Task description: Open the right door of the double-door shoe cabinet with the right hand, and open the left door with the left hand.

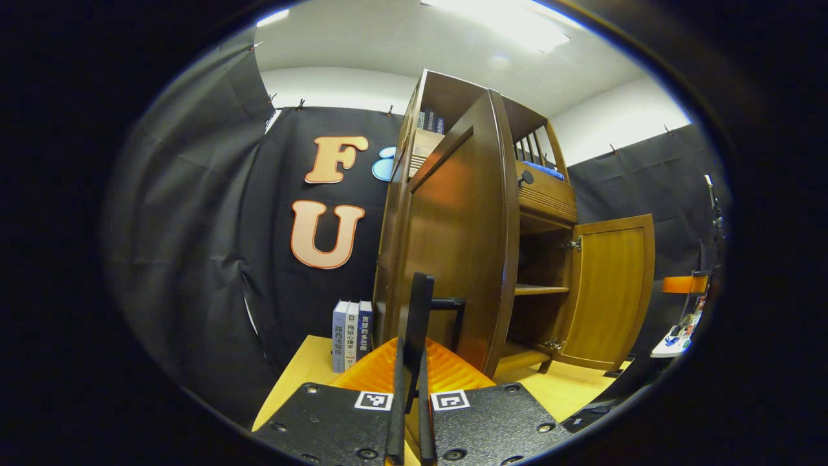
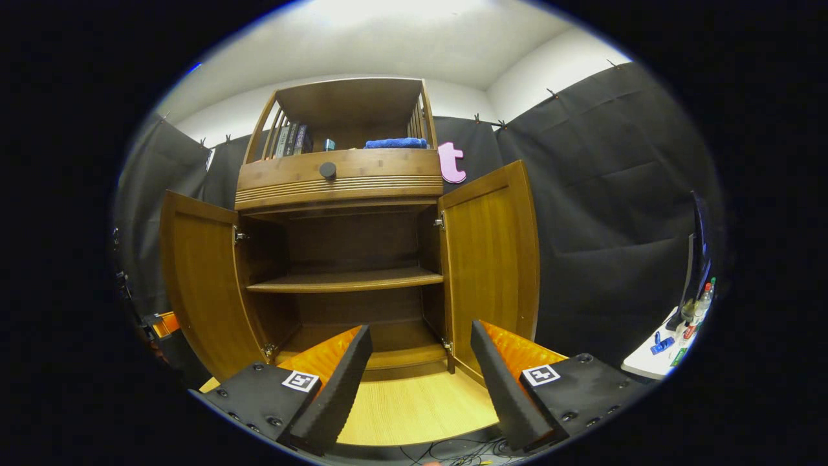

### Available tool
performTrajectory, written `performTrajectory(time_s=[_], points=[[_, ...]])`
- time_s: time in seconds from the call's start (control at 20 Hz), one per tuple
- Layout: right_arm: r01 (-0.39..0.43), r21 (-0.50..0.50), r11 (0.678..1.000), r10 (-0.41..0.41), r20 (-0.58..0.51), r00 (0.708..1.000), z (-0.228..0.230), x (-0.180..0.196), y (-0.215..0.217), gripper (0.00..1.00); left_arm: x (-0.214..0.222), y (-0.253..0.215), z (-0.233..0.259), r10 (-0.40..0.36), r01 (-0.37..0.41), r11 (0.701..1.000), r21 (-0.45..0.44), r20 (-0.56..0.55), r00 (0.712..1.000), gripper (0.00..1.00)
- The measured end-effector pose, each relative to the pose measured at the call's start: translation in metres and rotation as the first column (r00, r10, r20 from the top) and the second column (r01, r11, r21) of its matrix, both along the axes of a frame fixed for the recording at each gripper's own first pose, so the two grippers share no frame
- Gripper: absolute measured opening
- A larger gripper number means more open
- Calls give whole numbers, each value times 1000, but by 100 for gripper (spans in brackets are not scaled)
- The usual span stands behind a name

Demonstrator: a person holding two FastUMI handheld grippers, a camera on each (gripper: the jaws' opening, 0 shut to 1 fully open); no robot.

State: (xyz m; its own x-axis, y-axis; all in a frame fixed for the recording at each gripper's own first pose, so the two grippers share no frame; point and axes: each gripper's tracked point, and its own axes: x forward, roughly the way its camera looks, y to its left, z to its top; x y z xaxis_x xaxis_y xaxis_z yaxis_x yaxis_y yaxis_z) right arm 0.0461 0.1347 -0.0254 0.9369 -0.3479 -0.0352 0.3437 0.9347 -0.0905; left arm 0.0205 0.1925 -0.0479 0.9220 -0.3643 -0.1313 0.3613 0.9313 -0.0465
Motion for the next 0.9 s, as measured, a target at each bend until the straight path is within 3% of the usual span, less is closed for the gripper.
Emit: performTrajectory(time_s=[0.2,0.25,0.4,0.9], points=[[-29,0,1000,29,2,1000,-1,2,-6,98,-21,4,16,16,-19,998,53,46,999,8],[-40,6,999,40,2,999,-2,4,-9,98,-29,2,18,23,-27,996,80,53,998,2],[-72,29,997,73,-11,997,-1,10,-26,99,-51,-13,29,54,-61,991,121,68,996,0],[-184,31,982,186,-53,981,-2,15,-79,98,-81,-125,54,126,-125,992,-9,61,990,2]])
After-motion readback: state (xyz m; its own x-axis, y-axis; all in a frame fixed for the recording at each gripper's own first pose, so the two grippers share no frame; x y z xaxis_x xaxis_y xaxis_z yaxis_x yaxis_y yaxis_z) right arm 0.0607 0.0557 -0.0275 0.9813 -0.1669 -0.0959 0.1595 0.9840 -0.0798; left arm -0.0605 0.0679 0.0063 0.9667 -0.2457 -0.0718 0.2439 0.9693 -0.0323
